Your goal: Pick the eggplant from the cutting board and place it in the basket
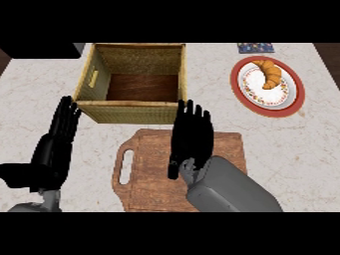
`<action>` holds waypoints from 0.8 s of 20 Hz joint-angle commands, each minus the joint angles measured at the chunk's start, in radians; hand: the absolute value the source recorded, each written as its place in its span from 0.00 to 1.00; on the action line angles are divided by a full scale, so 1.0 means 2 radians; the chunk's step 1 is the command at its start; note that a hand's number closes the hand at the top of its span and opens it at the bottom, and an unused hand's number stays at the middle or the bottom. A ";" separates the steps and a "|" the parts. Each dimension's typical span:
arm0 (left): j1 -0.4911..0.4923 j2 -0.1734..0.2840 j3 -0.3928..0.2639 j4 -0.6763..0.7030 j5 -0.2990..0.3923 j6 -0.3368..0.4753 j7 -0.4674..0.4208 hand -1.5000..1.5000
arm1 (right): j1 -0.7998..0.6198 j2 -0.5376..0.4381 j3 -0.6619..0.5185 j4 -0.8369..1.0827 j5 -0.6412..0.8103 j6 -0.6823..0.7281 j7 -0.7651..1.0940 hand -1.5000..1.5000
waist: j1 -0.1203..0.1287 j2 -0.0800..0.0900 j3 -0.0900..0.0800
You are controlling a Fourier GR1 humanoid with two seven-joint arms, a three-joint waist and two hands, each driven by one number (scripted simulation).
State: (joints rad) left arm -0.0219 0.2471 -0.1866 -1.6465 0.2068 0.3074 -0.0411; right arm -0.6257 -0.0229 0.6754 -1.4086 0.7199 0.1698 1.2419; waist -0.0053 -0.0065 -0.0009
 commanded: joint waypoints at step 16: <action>0.009 -0.009 0.009 -0.002 -0.004 -0.022 -0.014 0.50 | 0.054 0.011 -0.015 0.033 0.066 -0.004 0.059 0.00 | 0.004 0.003 0.000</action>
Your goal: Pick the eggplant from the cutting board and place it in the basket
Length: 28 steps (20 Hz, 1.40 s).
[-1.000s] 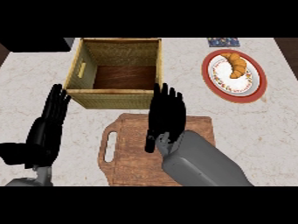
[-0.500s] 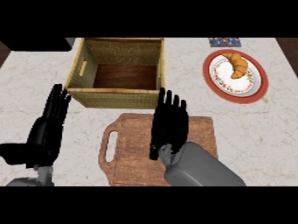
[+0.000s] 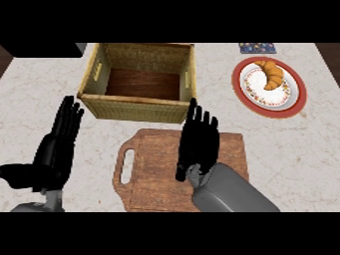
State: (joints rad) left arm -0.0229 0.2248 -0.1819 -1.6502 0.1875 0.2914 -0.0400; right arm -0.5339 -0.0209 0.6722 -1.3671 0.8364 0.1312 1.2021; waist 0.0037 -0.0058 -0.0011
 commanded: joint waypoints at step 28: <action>-0.004 -0.028 0.000 -0.005 -0.030 -0.009 0.016 0.50 | 0.023 0.010 -0.024 0.107 0.000 -0.052 0.024 0.00 | 0.004 0.004 0.001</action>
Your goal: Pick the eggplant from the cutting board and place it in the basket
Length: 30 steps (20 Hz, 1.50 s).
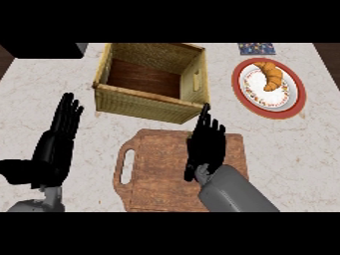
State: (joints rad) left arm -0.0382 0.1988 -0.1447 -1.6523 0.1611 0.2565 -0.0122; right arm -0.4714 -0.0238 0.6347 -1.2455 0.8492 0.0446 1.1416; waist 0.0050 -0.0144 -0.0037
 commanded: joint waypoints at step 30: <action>-0.030 -0.027 -0.032 0.010 -0.015 -0.039 0.007 0.50 | -0.188 0.011 0.093 -0.039 -0.086 -0.104 -0.009 1.00 | 0.086 0.017 0.001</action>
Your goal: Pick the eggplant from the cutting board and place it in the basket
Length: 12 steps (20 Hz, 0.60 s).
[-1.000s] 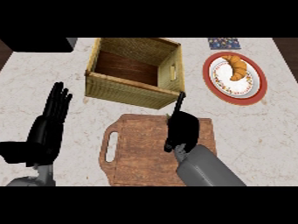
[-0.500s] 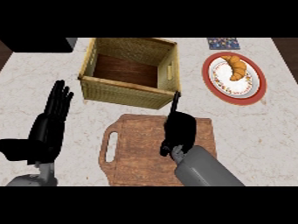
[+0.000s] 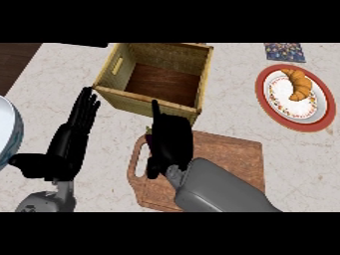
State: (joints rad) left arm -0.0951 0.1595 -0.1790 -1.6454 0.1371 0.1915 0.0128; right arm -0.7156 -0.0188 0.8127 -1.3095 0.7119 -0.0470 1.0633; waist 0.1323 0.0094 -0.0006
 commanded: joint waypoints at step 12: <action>0.002 -0.011 -0.007 0.028 -0.008 0.002 -0.009 0.50 | -0.218 0.009 -0.025 -0.077 -0.032 -0.248 0.084 1.00 | -0.002 -0.010 -0.002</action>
State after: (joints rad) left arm -0.1217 0.1433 -0.1925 -1.6077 0.1258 0.1918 0.0145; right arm -1.0378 -0.0094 0.7753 -1.4168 0.6444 -0.3910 1.0617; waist 0.1495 0.0003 -0.0029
